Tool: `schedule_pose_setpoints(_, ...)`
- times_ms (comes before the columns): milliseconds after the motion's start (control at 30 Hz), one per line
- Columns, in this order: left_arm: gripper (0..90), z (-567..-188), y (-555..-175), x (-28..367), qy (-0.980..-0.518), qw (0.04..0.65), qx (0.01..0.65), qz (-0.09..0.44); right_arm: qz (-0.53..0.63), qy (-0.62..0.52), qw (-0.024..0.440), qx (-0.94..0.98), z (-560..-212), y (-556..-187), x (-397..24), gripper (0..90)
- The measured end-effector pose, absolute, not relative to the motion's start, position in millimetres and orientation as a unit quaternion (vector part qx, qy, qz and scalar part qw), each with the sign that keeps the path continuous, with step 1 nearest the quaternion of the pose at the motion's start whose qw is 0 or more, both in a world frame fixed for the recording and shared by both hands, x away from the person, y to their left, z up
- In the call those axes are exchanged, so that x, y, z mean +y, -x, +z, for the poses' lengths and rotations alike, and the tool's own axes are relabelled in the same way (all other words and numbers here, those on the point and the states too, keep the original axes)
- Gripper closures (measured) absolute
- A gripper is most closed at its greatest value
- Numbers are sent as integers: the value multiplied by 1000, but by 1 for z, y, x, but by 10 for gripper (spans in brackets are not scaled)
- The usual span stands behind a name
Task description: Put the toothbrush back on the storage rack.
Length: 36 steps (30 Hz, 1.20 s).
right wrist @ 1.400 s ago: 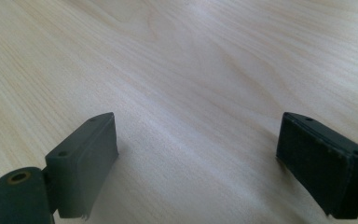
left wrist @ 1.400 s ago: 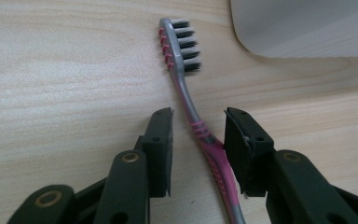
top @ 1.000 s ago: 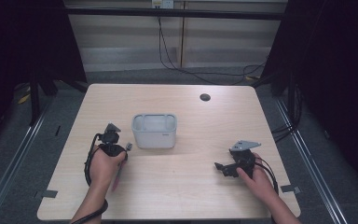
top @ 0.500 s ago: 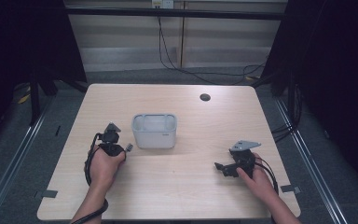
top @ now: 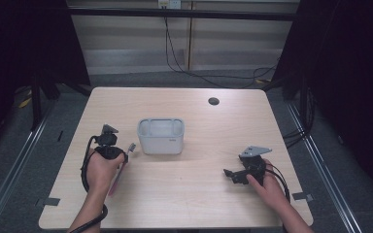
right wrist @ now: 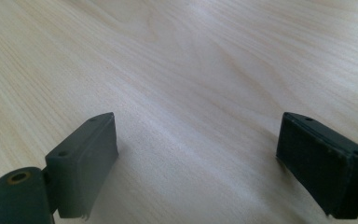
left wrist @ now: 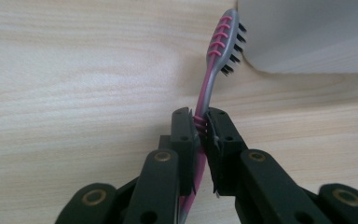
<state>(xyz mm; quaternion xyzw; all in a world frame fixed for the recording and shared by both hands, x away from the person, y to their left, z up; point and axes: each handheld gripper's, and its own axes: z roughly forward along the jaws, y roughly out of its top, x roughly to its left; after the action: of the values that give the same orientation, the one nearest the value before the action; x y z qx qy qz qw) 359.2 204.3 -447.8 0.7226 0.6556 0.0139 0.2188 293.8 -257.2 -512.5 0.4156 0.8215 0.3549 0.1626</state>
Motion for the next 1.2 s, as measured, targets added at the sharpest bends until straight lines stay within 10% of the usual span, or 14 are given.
schedule_pose_setpoints(1200, 824, -381, -345, 223, -681, 402, 604, 101, 355, -416, 162, 821, -512, -294, -257, 117)
